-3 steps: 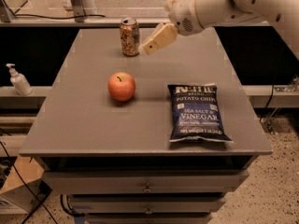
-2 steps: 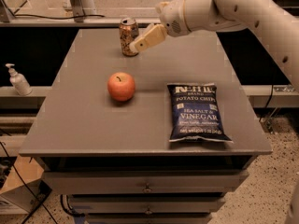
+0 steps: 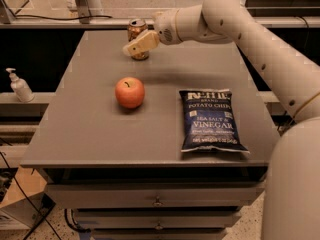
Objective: Knock orange can over
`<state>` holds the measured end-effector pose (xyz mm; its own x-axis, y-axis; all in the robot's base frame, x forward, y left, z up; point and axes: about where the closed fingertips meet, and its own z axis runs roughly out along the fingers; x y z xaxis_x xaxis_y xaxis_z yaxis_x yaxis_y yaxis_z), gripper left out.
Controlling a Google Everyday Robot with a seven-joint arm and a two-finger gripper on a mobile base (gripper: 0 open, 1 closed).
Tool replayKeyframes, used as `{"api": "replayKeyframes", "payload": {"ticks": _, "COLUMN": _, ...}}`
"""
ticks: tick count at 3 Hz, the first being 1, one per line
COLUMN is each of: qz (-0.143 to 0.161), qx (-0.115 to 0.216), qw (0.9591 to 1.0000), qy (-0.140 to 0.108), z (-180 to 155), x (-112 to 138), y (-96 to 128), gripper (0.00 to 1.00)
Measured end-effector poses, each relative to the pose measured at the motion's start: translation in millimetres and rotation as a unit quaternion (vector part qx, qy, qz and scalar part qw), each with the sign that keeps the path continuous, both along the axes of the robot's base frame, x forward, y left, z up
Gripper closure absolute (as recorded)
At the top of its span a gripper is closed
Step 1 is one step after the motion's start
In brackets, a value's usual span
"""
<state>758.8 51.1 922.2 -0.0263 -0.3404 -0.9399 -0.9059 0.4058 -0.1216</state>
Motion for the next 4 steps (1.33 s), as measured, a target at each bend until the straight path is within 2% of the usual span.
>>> {"api": "replayKeyframes", "payload": {"ticks": 1, "qz": -0.002, "qx": 0.019, "qw": 0.9997, "qy": 0.014, "z": -14.9, "x": 17.9, "y": 18.7, "gripper": 0.00}}
{"api": "replayKeyframes", "payload": {"ticks": 2, "qz": -0.014, "qx": 0.034, "qw": 0.9989, "qy": 0.028, "z": -28.4, "x": 32.4, "y": 26.4, "gripper": 0.00}}
{"api": "replayKeyframes", "payload": {"ticks": 3, "qz": -0.037, "qx": 0.048, "qw": 0.9970, "qy": 0.049, "z": -40.3, "x": 44.1, "y": 20.8, "gripper": 0.18}}
{"api": "replayKeyframes", "payload": {"ticks": 4, "qz": -0.059, "qx": 0.053, "qw": 0.9954, "qy": 0.054, "z": -43.4, "x": 45.8, "y": 9.8, "gripper": 0.41}}
